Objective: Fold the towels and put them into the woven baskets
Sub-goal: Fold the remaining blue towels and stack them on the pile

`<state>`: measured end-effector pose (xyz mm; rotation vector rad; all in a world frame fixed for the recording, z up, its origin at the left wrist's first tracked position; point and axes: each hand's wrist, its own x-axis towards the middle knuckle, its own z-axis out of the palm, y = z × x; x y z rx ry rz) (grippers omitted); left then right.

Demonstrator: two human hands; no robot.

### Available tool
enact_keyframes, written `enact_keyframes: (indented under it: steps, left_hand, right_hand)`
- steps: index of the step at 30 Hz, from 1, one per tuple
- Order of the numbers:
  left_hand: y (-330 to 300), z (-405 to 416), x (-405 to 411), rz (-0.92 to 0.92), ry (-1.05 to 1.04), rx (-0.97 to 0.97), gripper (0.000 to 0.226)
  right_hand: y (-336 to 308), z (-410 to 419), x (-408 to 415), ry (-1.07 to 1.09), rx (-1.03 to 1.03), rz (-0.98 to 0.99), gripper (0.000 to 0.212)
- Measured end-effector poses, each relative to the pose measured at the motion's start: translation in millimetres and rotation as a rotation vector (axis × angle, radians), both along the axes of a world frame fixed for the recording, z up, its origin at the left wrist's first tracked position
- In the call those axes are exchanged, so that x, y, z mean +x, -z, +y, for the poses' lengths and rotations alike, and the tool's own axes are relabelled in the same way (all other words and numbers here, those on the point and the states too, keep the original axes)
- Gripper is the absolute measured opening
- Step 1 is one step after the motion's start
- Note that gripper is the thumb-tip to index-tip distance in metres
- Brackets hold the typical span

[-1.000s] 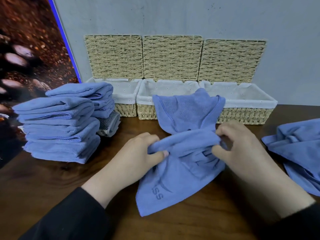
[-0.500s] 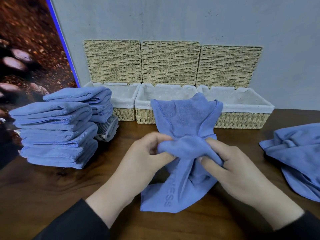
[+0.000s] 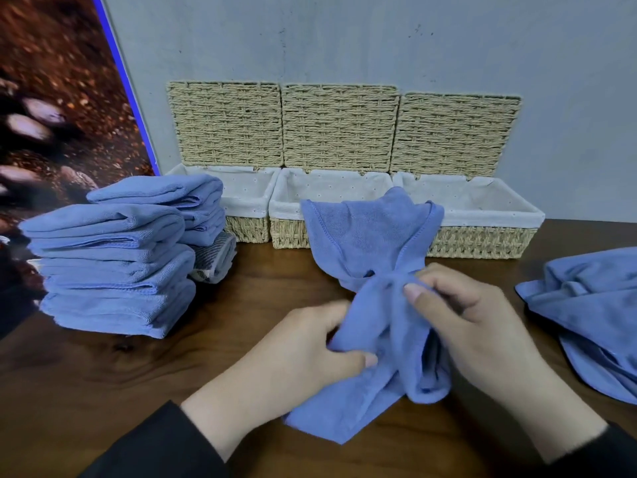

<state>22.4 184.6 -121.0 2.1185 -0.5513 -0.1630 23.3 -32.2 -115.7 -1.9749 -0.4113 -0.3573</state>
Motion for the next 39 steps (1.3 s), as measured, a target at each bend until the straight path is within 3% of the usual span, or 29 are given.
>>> enact_keyframes:
  steps: [2, 5, 11, 13, 17, 21, 25, 28, 31, 34, 36, 39]
  left_hand:
    - [5, 1, -1, 0.022, 0.053, 0.077, 0.025]
    - [4, 4, -3, 0.063, 0.094, 0.027, 0.032]
    - [4, 37, -3, 0.038, -0.02, 0.007, 0.049]
    - [4, 53, -6, 0.035, -0.068, -0.096, 0.047]
    - [-4, 77, -22, -0.058, -0.207, -0.368, 0.035]
    - [-5, 94, -43, 0.148, -0.109, -0.433, 0.066]
    - [-1, 104, -63, 0.305, 0.016, -0.392, 0.066]
    - [-9, 108, -73, 0.348, 0.071, -0.286, 0.049]
    - [-28, 102, -68, 0.215, -0.071, -0.075, 0.041]
    - [-61, 93, -44, 0.074, -0.273, 0.088, 0.036]
    - [-92, 86, -21, 0.071, -0.355, -0.086, 0.03]
    - [-147, 76, 1, -0.156, -0.494, -0.438, 0.045]
  right_hand:
    - [2, -7, 4, 0.122, 0.167, -0.024, 0.024]
    - [-1, -16, 6, 0.242, 0.387, -0.075, 0.032]
    - [-15, -38, -6, 0.374, 0.691, -0.105, 0.024]
    - [-17, -41, -18, 0.331, 0.634, -0.045, 0.026]
    - [-31, -49, -50, 0.215, 0.218, 0.036, 0.025]
    - [-37, -52, -80, -0.057, -0.071, 0.19, 0.034]
    - [-24, -62, -95, -0.274, -0.293, 0.325, 0.05]
    - [-23, -63, -101, -0.309, -0.318, 0.413, 0.036]
    - [-34, -59, -95, -0.143, -0.306, 0.416, 0.033]
    - [-60, -54, -73, -0.015, 0.027, 0.483, 0.03]
    - [-86, -50, -54, 0.065, 0.245, 0.368, 0.03]
    - [-142, -48, -36, 0.276, 0.24, -0.157, 0.023]
